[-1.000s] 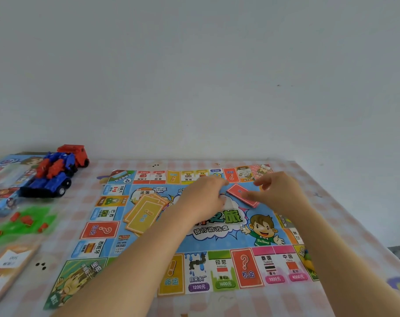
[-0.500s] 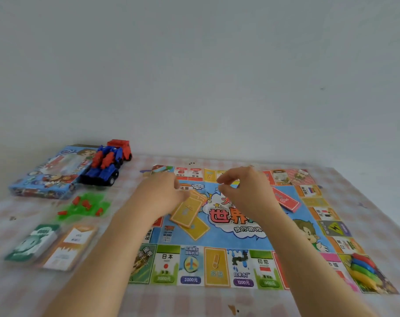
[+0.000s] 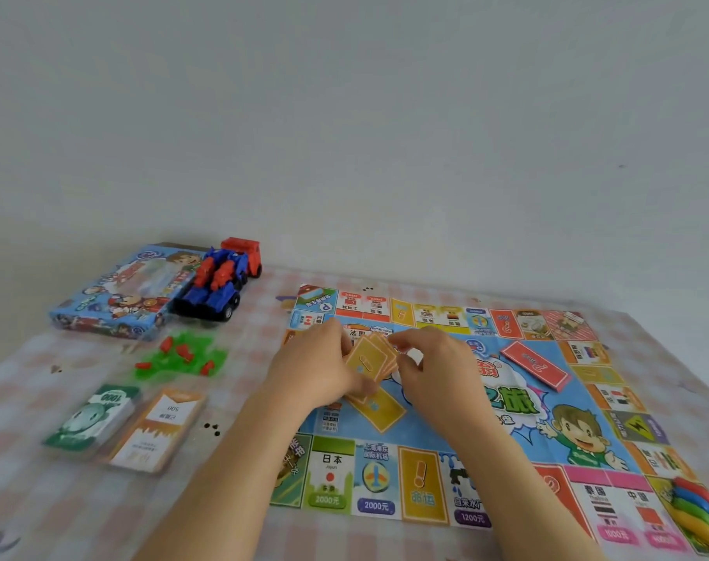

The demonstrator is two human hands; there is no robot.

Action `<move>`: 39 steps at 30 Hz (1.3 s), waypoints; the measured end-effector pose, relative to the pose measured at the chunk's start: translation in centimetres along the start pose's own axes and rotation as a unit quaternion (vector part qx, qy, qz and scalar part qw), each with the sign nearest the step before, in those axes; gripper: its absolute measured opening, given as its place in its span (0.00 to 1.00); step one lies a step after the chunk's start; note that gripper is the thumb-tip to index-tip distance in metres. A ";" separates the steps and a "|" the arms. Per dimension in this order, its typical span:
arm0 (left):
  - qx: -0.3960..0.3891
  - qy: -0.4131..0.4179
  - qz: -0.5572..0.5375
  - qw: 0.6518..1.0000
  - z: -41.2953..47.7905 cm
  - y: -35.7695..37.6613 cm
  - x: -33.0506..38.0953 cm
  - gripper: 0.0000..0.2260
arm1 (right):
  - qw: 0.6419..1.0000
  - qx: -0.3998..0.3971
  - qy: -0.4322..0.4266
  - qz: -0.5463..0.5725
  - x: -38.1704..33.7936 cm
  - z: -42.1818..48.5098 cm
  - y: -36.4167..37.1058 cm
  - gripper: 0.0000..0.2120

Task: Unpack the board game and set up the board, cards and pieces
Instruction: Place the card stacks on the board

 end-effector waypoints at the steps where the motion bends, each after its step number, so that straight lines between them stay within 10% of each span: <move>1: 0.002 0.004 -0.019 1.000 0.1 0.1 -0.1 0.24 | 1.000 -0.002 0.007 0.002 0.0 0.0 0.0 0.16; 5: -0.002 0.035 -0.058 0.998 0.1 0.1 -0.1 0.23 | 1.000 -0.020 0.016 0.010 0.0 0.1 0.3 0.18; 9: -0.018 0.071 -0.155 0.985 0.4 -0.4 -0.6 0.01 | 0.997 0.012 0.020 0.071 0.6 0.0 -0.1 0.20; 19: -0.174 0.117 -0.180 0.961 0.2 -1.4 -1.7 0.11 | 0.983 0.091 0.030 0.156 1.3 0.1 -2.0 0.16; 24: -0.156 0.124 -0.082 0.977 0.0 -1.2 -1.4 0.26 | 0.985 0.060 0.029 0.158 1.4 0.0 -1.8 0.16; 31: -0.080 0.134 -0.147 0.977 0.1 -1.1 -0.9 0.05 | 0.984 -0.039 0.012 0.175 1.1 -0.3 -1.7 0.06; 39: 0.046 0.147 -0.177 0.972 0.0 -1.1 -0.4 0.07 | 0.983 -0.049 -0.048 0.171 1.1 -0.4 -1.6 0.07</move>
Point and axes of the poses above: each hand's wrist, its own z-axis towards the middle knuckle, its own y-axis out of the palm, x = y × z, the point moved 1 cm from there along z, towards the middle knuckle, and after that the axes turned 1 degree about y, right-handed, at the moved point
